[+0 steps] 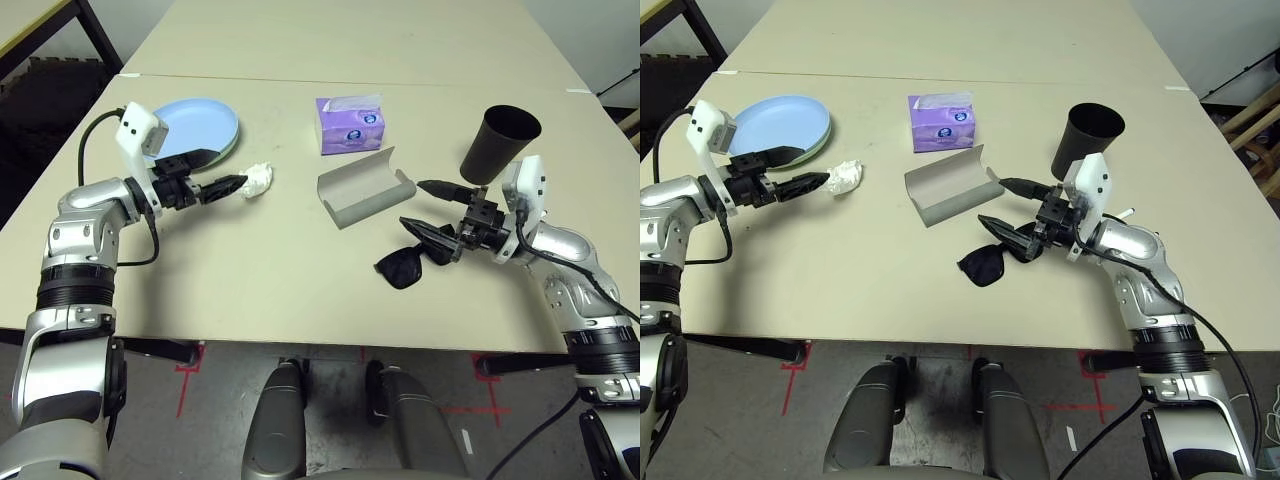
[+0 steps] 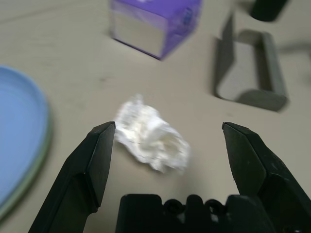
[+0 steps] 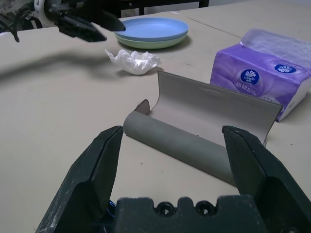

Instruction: Organize and tidy the items on the table.

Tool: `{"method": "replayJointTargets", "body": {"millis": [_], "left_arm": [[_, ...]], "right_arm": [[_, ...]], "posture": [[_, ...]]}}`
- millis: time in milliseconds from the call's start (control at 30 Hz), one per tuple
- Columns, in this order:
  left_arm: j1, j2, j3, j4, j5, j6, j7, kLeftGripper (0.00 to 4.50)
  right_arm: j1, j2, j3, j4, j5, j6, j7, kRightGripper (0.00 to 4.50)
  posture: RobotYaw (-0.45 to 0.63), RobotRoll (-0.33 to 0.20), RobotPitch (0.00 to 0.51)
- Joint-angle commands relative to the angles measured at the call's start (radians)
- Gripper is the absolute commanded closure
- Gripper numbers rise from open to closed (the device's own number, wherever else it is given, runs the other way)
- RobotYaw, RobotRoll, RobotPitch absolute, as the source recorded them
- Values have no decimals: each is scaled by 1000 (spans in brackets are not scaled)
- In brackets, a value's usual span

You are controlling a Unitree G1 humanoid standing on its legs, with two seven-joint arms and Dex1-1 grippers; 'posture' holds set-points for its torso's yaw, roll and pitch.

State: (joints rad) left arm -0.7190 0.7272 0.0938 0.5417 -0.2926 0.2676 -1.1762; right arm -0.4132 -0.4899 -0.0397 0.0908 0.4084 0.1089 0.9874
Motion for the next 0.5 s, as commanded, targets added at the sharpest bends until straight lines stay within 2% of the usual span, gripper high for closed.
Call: {"method": "replayJointTargets", "body": {"millis": [33,500], "left_arm": [[21,3,-33,-17,20,-14,-27,20],[-88,-84,-115,198,180,-232,106,20]], "right_arm": [[12,2,-6,-31,13,5,-1,0],[11,7,-6,-65,23,21,-11,0]], "posture": [[154,0,196],[143,0,189]]}}
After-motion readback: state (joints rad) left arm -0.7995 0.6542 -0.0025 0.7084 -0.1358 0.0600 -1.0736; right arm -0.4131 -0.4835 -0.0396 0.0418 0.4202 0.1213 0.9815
